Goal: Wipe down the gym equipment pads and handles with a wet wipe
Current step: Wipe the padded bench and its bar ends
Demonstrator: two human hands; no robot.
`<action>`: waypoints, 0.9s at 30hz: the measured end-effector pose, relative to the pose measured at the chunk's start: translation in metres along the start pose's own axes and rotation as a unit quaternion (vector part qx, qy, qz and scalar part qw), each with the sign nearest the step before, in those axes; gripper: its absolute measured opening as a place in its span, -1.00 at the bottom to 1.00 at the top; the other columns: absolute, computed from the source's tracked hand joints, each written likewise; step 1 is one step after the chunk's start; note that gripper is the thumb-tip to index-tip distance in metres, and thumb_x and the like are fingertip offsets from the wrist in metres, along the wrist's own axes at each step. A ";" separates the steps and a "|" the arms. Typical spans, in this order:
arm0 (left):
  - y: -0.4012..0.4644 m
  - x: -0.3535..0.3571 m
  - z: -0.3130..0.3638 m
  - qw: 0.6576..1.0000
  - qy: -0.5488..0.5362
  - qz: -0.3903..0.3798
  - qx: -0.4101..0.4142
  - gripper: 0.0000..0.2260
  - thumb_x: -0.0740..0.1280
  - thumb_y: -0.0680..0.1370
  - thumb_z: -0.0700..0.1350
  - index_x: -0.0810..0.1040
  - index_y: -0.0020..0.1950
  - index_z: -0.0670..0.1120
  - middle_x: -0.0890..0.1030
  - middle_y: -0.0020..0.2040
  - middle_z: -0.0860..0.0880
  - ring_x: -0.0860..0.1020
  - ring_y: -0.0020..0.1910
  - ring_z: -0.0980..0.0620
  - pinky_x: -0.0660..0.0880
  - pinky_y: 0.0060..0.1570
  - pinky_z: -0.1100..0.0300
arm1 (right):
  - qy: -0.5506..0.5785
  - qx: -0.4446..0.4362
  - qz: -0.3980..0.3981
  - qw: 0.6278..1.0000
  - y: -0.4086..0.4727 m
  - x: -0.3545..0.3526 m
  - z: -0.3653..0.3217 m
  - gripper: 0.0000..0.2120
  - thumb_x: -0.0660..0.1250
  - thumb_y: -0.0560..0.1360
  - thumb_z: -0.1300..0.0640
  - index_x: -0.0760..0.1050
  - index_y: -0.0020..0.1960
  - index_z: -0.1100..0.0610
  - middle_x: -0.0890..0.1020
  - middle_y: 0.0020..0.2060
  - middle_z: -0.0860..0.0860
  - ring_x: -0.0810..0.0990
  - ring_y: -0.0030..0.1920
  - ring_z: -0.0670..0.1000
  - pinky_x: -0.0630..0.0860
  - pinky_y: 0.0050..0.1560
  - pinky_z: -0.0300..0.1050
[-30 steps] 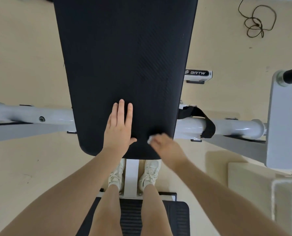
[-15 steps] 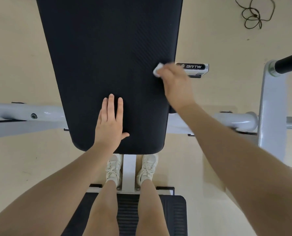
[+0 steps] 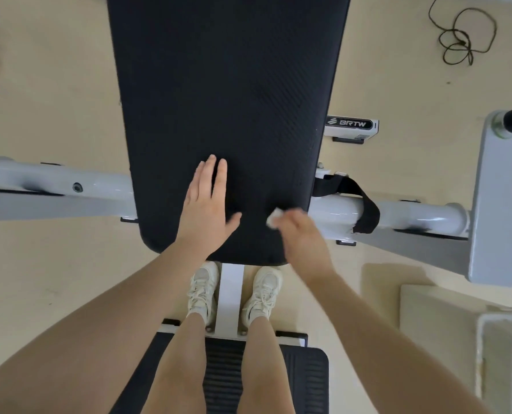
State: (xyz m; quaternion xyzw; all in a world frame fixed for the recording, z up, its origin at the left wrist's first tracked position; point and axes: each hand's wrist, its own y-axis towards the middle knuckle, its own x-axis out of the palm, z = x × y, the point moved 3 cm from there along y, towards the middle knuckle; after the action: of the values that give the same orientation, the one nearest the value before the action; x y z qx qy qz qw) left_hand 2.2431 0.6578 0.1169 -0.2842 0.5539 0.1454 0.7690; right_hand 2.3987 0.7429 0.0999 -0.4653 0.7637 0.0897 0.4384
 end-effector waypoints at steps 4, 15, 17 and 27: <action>-0.015 -0.013 -0.027 0.981 -0.140 0.066 -0.113 -0.31 0.31 0.51 -0.13 -0.01 0.52 -0.17 -0.02 0.54 -0.17 -0.01 0.52 -0.15 0.03 0.47 0.02 | -0.036 -0.021 0.199 0.979 0.074 -0.049 -0.030 -0.75 0.25 0.40 0.45 0.55 0.03 0.27 0.55 -0.07 0.24 0.54 -0.11 0.25 0.43 -0.18 -0.09; -0.031 -0.028 -0.094 0.933 -0.298 0.050 -0.194 -0.36 0.15 0.53 -0.33 -0.10 0.53 -0.13 -0.14 0.54 -0.11 -0.11 0.52 -0.04 -0.11 0.38 0.27 | -0.121 -0.106 -0.093 0.983 0.036 0.113 -0.123 -0.64 0.22 0.41 0.45 0.45 0.20 0.30 0.52 0.04 0.20 0.50 0.03 0.18 0.56 -0.07 0.02; -0.036 -0.038 -0.107 0.932 -0.302 0.037 -0.198 -0.37 0.15 0.54 -0.32 -0.08 0.53 -0.11 -0.13 0.55 -0.08 -0.11 0.52 -0.02 -0.06 0.41 0.21 | -0.111 -0.072 -0.197 0.971 0.033 0.118 -0.133 -0.64 0.15 0.44 0.48 0.43 0.19 0.25 0.47 0.08 0.15 0.44 0.09 0.13 0.48 -0.01 -0.04; -0.044 -0.159 -0.142 0.946 -0.290 -0.012 -0.147 -0.53 0.14 0.57 -0.27 0.15 0.48 -0.14 0.13 0.51 -0.11 0.13 0.48 -0.07 0.11 0.41 0.14 | -0.046 0.064 -0.129 0.989 0.092 -0.047 -0.198 -0.70 0.09 0.59 0.27 0.55 0.17 0.10 0.48 0.11 0.04 0.50 0.08 0.05 0.44 0.07 -0.17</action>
State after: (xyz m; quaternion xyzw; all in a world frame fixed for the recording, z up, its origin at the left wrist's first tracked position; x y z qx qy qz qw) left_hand 2.1033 0.5522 0.2458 -0.3460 0.2756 0.2918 0.8480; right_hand 2.2182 0.7154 0.2293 -0.5262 0.6806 0.0053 0.5098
